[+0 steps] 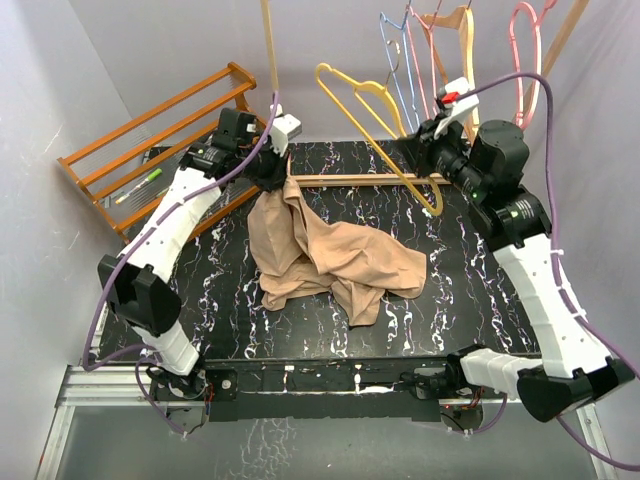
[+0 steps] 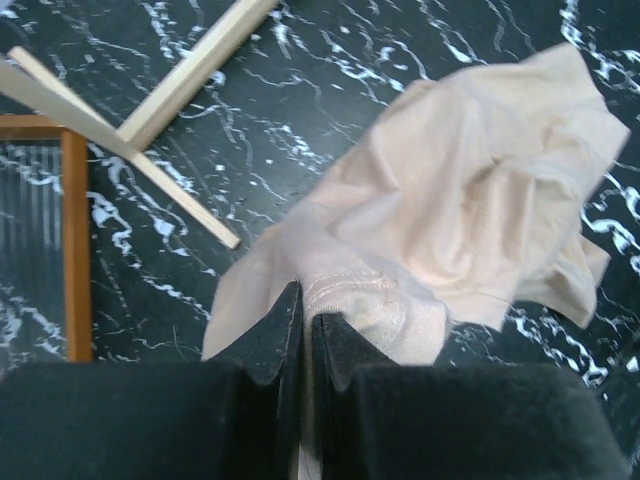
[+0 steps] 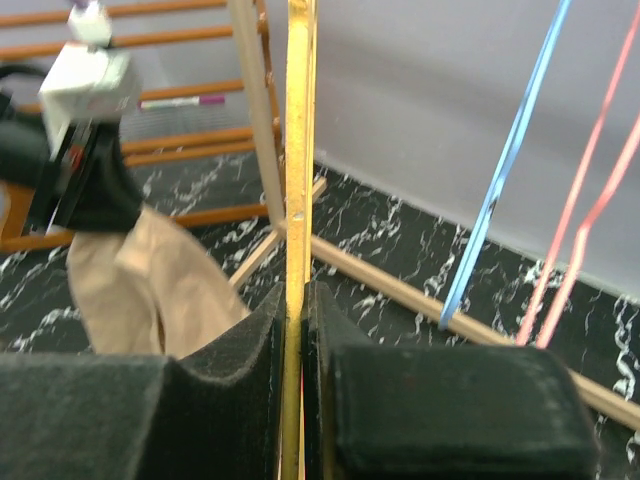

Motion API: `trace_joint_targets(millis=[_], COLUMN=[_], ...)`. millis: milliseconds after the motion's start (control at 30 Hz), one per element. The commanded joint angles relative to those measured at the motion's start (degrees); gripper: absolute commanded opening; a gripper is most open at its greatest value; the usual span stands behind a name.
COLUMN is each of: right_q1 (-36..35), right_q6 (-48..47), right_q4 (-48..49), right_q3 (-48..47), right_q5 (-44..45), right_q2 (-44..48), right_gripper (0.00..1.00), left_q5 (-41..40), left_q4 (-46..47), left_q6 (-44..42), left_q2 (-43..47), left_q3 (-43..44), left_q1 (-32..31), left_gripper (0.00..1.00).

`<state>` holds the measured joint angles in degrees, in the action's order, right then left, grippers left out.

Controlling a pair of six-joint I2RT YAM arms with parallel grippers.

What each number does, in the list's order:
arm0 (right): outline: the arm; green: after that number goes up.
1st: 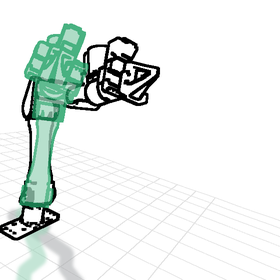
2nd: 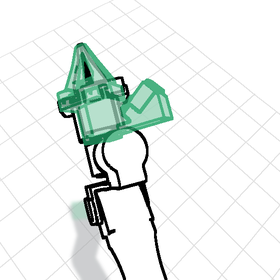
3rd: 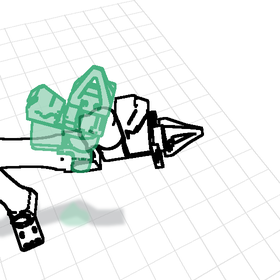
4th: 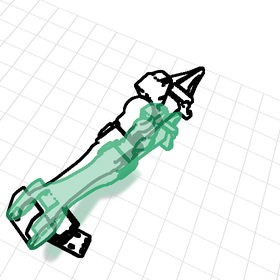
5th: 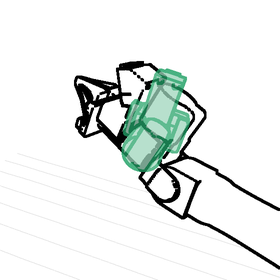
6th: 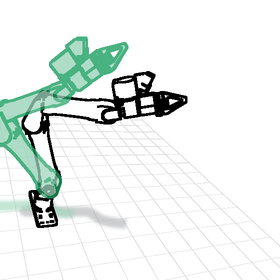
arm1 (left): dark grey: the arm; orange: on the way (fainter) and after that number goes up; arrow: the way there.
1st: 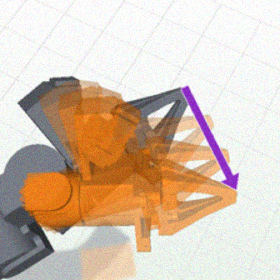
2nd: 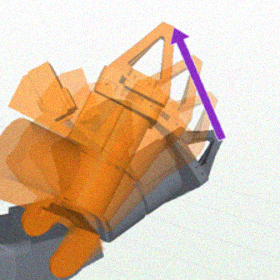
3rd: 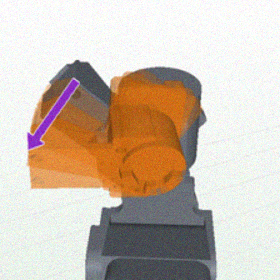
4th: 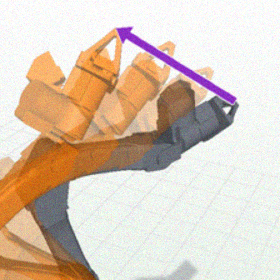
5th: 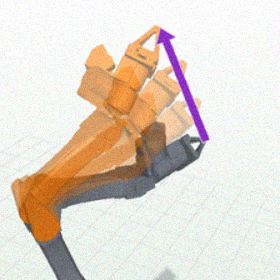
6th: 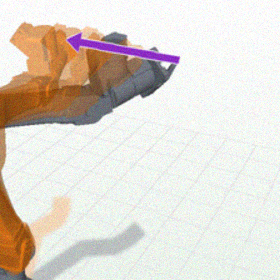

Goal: Place the t-shirt on the hanger
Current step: Pick up the hanger from the clothesline, then place the T-shirt on the hanger.

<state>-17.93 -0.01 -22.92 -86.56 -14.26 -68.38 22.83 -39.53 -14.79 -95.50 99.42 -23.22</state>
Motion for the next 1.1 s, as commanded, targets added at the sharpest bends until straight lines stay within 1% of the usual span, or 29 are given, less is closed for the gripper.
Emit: trace_joint_targets(millis=[0,100,200,367,600,1067], right_q1=[-0.02,-0.07,-0.13,-0.17,-0.17,-0.43], right_q6=[-1.45,-1.49,-1.42,-2.69,-4.27,-5.42], right_q4=[-2.13,-3.79,-4.32,-8.44,-14.95,-18.18], right_q3=[3.26,5.53,8.13,8.97,8.78,10.44], right_q5=[-3.74,-5.59,-7.41,-9.94,-12.55,-17.54], right_q2=[4.20,5.59,7.23,8.73,11.29,11.63], right_gripper=[0.08,0.08,0.08,0.08,0.08,0.08], left_q5=[-4.04,-4.20,-4.39,-4.58,-5.18,-4.70], left_q4=[-1.42,-3.10,-3.92,-4.32,-2.75,-4.86], left_q6=[2.90,3.94,4.16,3.71,2.35,0.99], left_q2=[-2.99,-5.40,-6.71,-7.72,-8.27,-12.54], left_q3=[7.84,12.55,15.07,14.36,11.08,15.54], left_q1=[1.79,2.95,3.96,4.91,6.03,6.26], left_gripper=[0.00,0.00,0.00,0.00,0.00,0.00])
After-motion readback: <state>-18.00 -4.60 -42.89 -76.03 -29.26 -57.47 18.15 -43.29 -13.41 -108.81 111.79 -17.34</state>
